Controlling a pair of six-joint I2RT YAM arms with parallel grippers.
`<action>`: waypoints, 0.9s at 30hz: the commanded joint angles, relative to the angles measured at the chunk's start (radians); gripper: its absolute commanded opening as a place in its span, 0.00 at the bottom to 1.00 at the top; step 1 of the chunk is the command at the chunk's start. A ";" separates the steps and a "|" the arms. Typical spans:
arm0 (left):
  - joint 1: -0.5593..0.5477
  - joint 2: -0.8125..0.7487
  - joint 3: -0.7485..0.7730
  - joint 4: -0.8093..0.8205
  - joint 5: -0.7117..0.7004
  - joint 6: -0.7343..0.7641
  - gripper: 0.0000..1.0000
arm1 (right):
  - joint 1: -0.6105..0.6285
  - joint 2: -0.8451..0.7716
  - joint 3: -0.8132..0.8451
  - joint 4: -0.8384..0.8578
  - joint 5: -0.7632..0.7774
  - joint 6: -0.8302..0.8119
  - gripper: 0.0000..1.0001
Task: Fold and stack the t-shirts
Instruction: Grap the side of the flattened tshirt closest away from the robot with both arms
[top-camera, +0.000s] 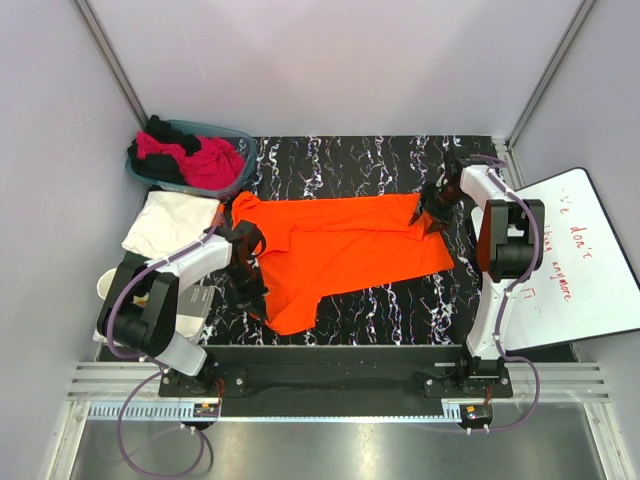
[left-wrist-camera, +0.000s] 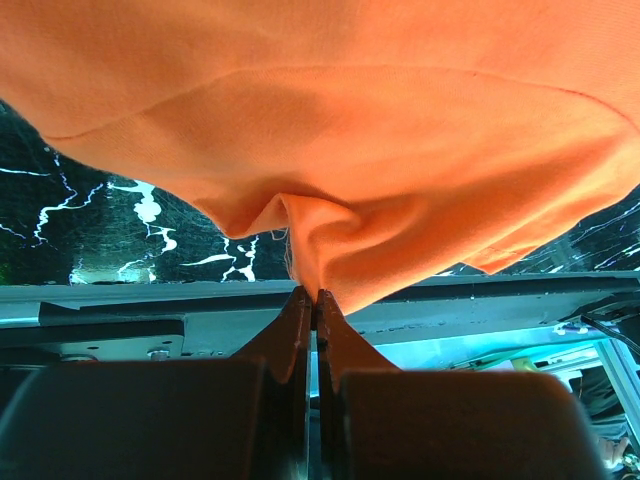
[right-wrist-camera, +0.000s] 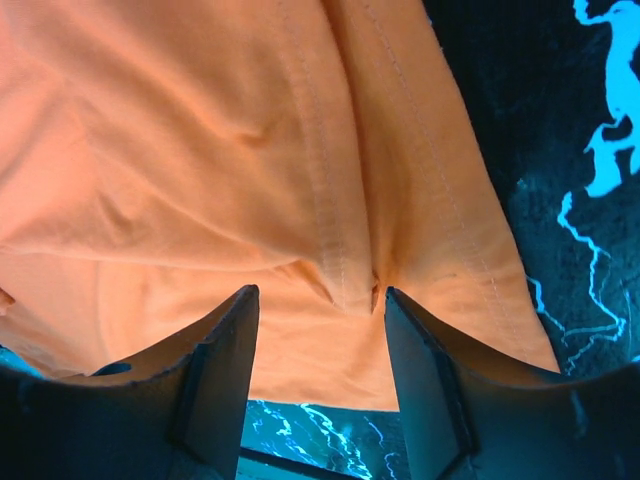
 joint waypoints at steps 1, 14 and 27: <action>-0.006 0.006 0.033 0.008 -0.020 0.008 0.00 | 0.002 0.037 0.037 0.020 -0.026 0.003 0.60; -0.008 0.018 0.037 0.006 -0.025 0.014 0.00 | 0.000 0.034 0.063 0.031 -0.061 -0.002 0.02; -0.009 0.047 0.053 0.005 -0.030 0.029 0.00 | 0.002 -0.049 0.090 -0.008 0.055 -0.028 0.00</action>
